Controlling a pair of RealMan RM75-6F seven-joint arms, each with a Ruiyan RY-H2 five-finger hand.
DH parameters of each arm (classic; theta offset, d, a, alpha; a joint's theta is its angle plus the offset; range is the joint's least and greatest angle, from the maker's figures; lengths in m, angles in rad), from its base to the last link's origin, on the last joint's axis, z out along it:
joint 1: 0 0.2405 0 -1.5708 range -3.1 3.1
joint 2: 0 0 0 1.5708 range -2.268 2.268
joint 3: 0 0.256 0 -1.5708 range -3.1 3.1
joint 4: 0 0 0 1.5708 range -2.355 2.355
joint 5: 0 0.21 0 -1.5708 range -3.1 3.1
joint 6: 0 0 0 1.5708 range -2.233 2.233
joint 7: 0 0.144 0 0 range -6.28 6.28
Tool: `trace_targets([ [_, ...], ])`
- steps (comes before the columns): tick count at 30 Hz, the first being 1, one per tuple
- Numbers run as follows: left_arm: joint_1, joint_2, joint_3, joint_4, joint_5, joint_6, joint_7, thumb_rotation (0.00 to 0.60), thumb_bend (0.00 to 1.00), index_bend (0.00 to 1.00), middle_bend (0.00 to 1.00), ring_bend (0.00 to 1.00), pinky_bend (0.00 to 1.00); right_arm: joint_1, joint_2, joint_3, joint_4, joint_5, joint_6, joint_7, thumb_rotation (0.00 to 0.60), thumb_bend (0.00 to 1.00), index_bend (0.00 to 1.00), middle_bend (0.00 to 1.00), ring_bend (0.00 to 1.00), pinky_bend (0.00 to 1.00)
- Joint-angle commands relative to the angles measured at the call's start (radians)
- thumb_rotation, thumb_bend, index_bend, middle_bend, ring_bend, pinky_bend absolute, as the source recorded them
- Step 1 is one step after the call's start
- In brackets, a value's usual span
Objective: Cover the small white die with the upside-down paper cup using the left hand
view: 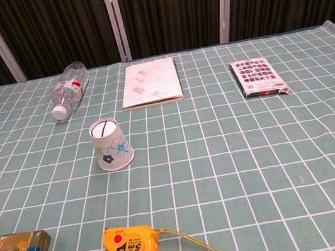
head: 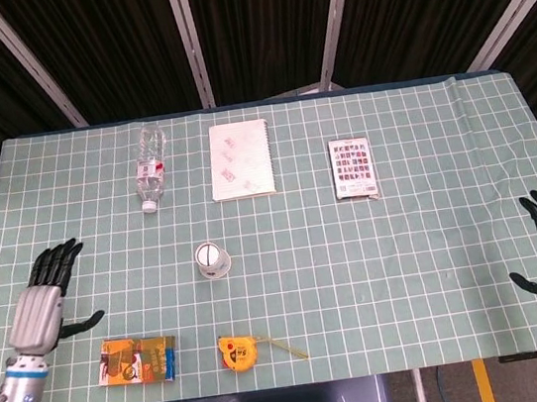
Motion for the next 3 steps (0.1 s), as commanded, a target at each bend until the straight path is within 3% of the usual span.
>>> trace_targets([
  [1,0.045,0.029,0.023,-0.023,-0.009,0.038,0.033,0.600,0.00,0.00,0.00,0.00,0.00,0.000,0.001,-0.001,0.001,-0.001,-0.001,0.002,0.600,0.00,0.00,0.00,0.00,0.00],
  [3,0.047,0.023,0.020,-0.012,-0.006,0.032,0.031,0.600,0.00,0.00,0.00,0.00,0.00,0.001,0.001,-0.001,0.003,0.000,-0.002,0.003,0.600,0.00,0.00,0.00,0.00,0.00],
])
